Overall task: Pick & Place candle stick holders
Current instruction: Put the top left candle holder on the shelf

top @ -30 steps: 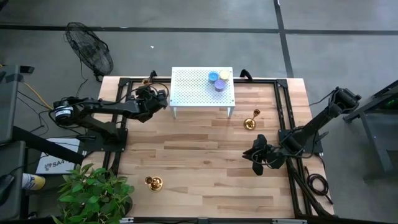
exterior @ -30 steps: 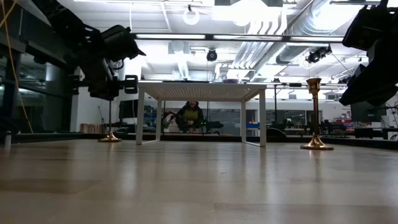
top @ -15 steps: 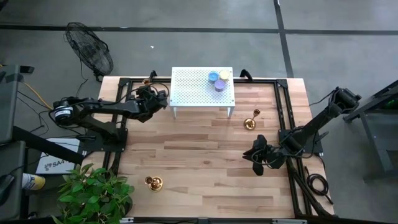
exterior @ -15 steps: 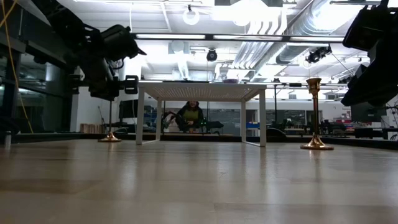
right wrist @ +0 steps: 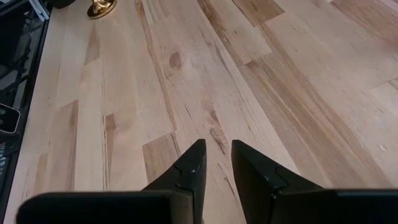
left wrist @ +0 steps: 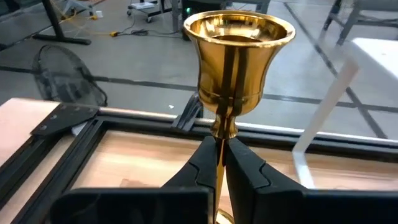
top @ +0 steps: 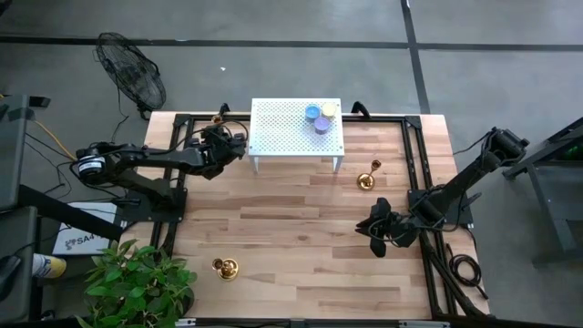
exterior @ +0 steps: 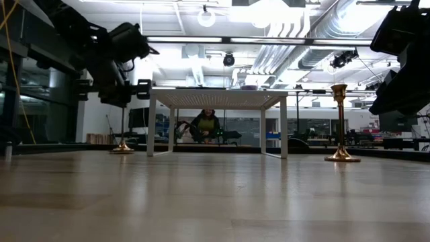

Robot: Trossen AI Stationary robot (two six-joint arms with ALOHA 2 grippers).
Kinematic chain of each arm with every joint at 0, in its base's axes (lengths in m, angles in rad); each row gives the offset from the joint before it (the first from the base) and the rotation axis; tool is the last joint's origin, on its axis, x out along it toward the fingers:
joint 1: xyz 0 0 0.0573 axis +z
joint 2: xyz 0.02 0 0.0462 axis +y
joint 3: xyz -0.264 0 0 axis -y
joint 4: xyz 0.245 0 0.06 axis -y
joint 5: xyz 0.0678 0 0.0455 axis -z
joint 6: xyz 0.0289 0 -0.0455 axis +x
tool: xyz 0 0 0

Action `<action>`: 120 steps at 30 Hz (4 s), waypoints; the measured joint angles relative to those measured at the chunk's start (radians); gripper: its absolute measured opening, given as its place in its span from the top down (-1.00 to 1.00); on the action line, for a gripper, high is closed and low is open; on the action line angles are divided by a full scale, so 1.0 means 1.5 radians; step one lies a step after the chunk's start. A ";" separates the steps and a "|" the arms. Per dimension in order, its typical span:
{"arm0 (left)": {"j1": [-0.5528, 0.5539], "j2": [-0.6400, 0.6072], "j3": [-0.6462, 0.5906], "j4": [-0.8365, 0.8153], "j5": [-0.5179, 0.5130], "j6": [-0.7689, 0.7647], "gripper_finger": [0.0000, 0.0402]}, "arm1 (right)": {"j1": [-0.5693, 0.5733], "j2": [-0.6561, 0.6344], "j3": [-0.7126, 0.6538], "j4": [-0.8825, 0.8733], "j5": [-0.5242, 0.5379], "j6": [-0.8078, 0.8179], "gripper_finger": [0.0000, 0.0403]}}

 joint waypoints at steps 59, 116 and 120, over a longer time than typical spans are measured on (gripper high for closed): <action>-0.027 -0.104 0.244 0.167 0.199 0.514 0.96 | 0.001 0.000 0.000 0.000 0.005 -0.006 0.65; 0.107 0.085 0.441 -0.017 0.419 0.419 0.96 | -0.123 0.000 0.001 0.012 -0.126 -0.124 0.65; 0.107 0.089 0.441 -0.026 0.397 0.409 0.96 | -0.123 0.000 0.001 0.014 -0.122 -0.124 0.65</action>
